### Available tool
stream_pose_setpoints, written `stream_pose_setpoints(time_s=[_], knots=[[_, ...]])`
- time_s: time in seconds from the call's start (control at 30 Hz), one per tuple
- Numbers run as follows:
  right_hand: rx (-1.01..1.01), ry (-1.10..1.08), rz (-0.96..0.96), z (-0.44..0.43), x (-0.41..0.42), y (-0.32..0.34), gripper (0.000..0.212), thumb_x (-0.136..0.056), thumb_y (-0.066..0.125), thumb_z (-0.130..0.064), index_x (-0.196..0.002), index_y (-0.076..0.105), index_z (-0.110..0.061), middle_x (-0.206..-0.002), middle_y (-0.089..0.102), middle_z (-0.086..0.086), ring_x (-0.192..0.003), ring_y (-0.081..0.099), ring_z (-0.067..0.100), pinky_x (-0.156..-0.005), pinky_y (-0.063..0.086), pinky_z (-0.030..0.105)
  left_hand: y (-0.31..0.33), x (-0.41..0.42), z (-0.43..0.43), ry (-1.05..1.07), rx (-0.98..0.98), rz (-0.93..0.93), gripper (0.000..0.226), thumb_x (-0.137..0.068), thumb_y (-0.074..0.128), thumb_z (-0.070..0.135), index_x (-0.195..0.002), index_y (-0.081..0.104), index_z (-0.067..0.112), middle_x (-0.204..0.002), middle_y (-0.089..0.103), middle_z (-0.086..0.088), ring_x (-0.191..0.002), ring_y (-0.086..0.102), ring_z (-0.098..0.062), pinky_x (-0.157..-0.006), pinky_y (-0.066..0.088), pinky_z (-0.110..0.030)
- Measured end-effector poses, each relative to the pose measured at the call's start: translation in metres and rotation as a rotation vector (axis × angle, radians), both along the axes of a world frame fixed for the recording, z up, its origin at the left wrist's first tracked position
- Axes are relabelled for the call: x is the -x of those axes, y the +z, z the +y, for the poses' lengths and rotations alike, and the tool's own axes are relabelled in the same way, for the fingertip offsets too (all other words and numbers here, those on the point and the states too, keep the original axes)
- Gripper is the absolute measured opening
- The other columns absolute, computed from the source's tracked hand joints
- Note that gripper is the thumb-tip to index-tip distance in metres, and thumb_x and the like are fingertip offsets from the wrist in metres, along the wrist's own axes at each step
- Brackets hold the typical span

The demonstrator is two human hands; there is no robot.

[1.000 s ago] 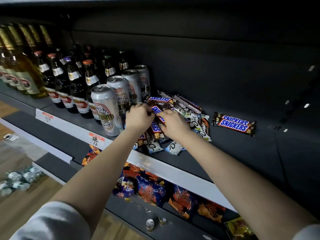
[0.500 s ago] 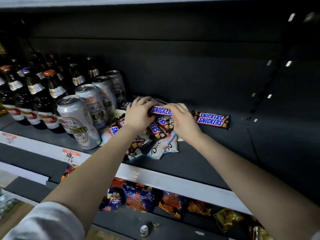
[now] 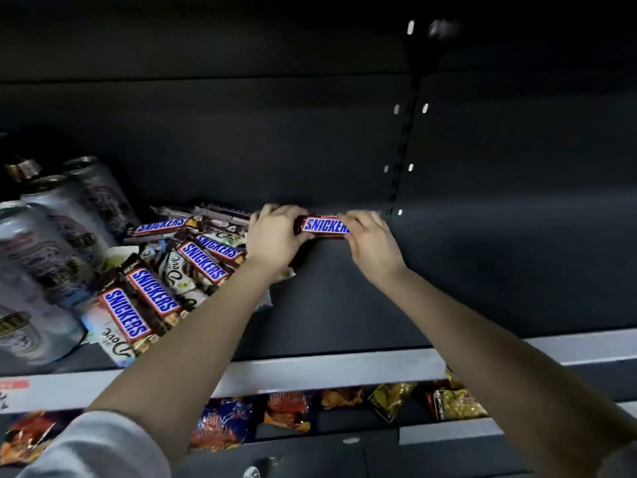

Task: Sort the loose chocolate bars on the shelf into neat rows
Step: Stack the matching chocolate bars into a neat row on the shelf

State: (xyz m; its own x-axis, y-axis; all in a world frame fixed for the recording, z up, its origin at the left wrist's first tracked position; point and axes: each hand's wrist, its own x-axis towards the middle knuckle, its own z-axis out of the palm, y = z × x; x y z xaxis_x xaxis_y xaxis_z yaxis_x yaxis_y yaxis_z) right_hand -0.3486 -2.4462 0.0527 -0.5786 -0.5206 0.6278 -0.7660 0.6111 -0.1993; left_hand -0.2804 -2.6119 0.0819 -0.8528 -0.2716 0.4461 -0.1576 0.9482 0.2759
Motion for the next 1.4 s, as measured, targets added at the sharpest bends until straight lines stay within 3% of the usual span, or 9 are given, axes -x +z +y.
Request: stream_pose_setpoints(time_s=[0.23,0.63,0.97,1.4], knots=[[-0.086,-0.084,-0.066,0.021,-0.003,-0.013,0.038,-0.076,0.066,0.003,-0.114,0.064,-0.006,-0.107,0.063,0.01,-0.095,0.057,0.033,-0.082,0.045,0.04,-0.029,0.009,0.025,0.027,-0.028,-0.059,0.034,-0.083,0.06,0.037,-0.116,0.058,0.03,-0.124,0.059,0.008,-0.117,0.045,-0.024,-0.094,0.032,-0.037],[-0.077,-0.043,-0.245,0.002,0.0,-0.019,0.043,-0.086,0.049,0.008,-0.126,0.054,-0.006,-0.126,0.051,0.009,-0.116,0.044,0.025,-0.093,0.047,0.034,-0.049,0.007,0.026,0.123,-0.092,-0.086,0.043,-0.09,0.051,0.028,-0.131,0.045,0.019,-0.14,0.043,0.001,-0.124,0.039,-0.026,-0.1,0.03,-0.039],[-0.006,-0.125,-0.169,-0.002,0.002,-0.026,0.029,-0.084,0.064,-0.008,-0.113,0.063,-0.01,-0.116,0.058,0.008,-0.109,0.05,0.027,-0.079,0.051,0.036,-0.051,0.009,0.027,0.17,-0.111,-0.044,0.04,-0.084,0.051,0.014,-0.123,0.046,0.006,-0.131,0.046,-0.011,-0.114,0.043,-0.031,-0.095,0.036,-0.039],[-0.026,-0.119,-0.212,-0.001,0.006,-0.028,0.035,-0.088,0.055,-0.006,-0.122,0.059,-0.013,-0.129,0.053,0.008,-0.115,0.044,0.029,-0.092,0.046,0.041,-0.05,0.008,0.028,0.175,-0.101,-0.038,0.039,-0.082,0.051,0.015,-0.119,0.048,0.001,-0.127,0.047,-0.015,-0.114,0.042,-0.032,-0.1,0.031,-0.036]])
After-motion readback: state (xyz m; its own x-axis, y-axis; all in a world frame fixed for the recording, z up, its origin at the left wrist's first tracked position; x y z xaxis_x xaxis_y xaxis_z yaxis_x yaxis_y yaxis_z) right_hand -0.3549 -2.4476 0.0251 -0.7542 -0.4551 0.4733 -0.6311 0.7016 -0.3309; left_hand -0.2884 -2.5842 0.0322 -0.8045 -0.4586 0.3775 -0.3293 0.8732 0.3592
